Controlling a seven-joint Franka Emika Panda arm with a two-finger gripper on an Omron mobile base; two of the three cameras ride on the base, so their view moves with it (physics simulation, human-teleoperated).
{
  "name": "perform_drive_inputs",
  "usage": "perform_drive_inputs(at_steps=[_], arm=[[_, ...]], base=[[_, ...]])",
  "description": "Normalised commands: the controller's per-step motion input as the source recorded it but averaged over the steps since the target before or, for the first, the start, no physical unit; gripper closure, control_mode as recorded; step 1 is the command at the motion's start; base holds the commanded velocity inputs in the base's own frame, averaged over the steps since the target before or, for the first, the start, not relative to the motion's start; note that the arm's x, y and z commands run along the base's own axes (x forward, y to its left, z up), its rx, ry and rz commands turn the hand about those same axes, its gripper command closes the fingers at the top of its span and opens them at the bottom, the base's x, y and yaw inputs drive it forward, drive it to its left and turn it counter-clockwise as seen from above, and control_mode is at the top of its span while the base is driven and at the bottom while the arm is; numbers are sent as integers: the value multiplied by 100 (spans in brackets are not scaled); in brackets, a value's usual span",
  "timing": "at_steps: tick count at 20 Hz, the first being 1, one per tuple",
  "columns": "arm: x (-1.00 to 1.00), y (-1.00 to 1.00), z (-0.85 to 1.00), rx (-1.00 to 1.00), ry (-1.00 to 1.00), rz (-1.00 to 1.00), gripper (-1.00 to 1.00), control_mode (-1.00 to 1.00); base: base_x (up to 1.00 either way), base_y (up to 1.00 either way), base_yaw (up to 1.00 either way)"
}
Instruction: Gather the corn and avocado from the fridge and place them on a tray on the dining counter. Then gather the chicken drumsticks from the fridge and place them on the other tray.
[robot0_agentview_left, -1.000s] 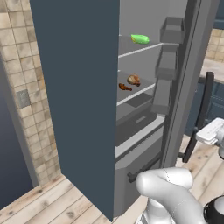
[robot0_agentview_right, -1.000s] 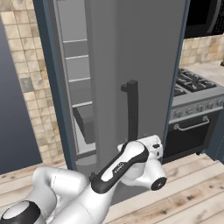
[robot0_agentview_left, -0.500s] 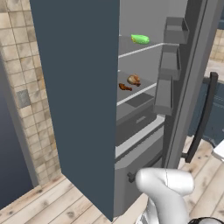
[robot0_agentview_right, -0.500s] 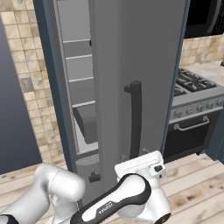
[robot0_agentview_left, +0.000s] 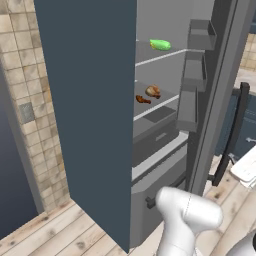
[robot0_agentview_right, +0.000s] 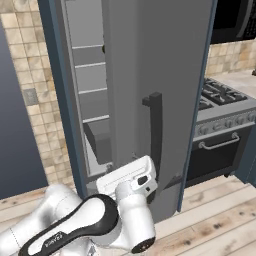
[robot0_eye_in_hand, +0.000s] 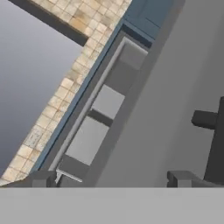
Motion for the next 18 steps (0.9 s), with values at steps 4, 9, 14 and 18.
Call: perform_drive_inputs(at_steps=[4, 9, 14, 18], arm=[[-20, 88, 100, -20, -10, -3, -100, -100], [-20, 87, 100, -21, -9, -2, -100, -100], [0, 91, 95, -23, -2, -5, -100, -100], [17, 97, 31, -31, 1, -17, -100, -100]], base=[[0, 0, 0], [0, 0, 0], [0, 0, 0], [0, 0, 0]])
